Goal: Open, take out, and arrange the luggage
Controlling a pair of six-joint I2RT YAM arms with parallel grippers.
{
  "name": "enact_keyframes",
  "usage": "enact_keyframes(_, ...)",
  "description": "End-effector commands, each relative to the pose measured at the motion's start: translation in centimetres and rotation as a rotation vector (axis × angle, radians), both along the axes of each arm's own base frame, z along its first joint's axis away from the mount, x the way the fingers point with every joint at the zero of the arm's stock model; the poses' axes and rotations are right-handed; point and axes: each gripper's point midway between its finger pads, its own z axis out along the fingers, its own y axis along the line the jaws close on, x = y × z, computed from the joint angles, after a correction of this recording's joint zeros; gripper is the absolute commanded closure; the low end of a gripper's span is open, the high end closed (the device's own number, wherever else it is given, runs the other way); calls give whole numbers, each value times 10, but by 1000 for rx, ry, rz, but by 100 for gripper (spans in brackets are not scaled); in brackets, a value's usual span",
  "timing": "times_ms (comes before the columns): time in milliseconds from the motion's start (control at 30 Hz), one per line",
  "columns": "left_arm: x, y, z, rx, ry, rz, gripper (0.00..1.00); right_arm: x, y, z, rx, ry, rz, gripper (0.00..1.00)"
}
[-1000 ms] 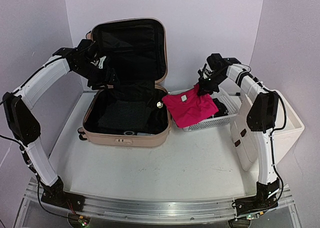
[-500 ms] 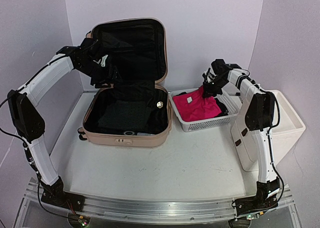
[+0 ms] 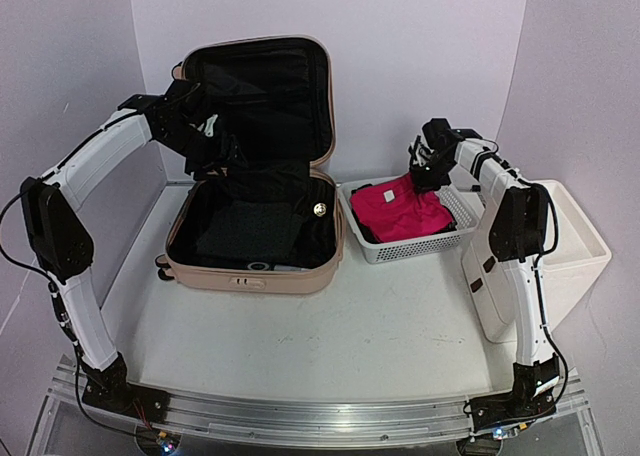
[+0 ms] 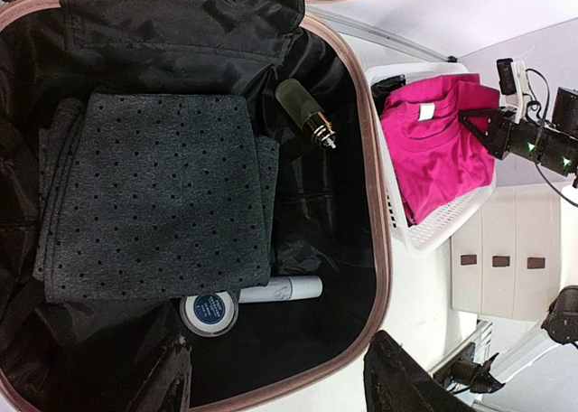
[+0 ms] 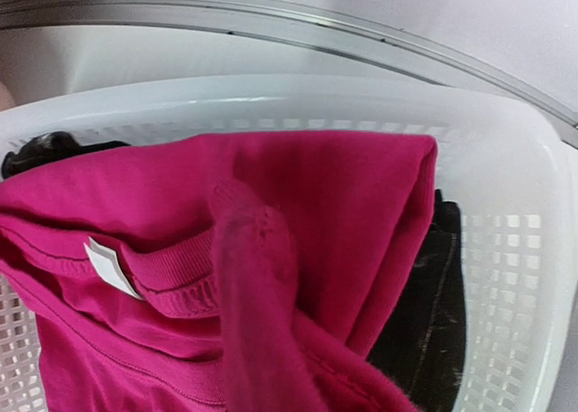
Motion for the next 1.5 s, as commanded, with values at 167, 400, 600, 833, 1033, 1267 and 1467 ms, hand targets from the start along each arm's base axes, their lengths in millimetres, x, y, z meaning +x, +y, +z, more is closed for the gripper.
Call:
enact_keyframes(167,5,0,8,-5,-29,-3,33,23,-75,74,-227,-224,-261,12)
enact_keyframes(400,5,3,-52,81,87,-3,14,-24,-37,173,6,-317,-208,2)
enact_keyframes(600,2,-37,-85,273,38,-84,12,-67,59,186,490,-186,-36,2)
enact_keyframes(833,-10,-80,-133,466,51,-140,13,-107,73,159,551,-67,-49,2)
enact_keyframes(1033,-2,-71,-164,758,17,-76,13,-131,64,176,567,-79,-46,2)
enact_keyframes(1267,11,-67,-191,866,2,-72,28,-149,70,175,659,-4,-2,2)
enact_keyframes(1467,12,-83,-202,807,26,-112,17,-154,78,166,695,37,20,2)
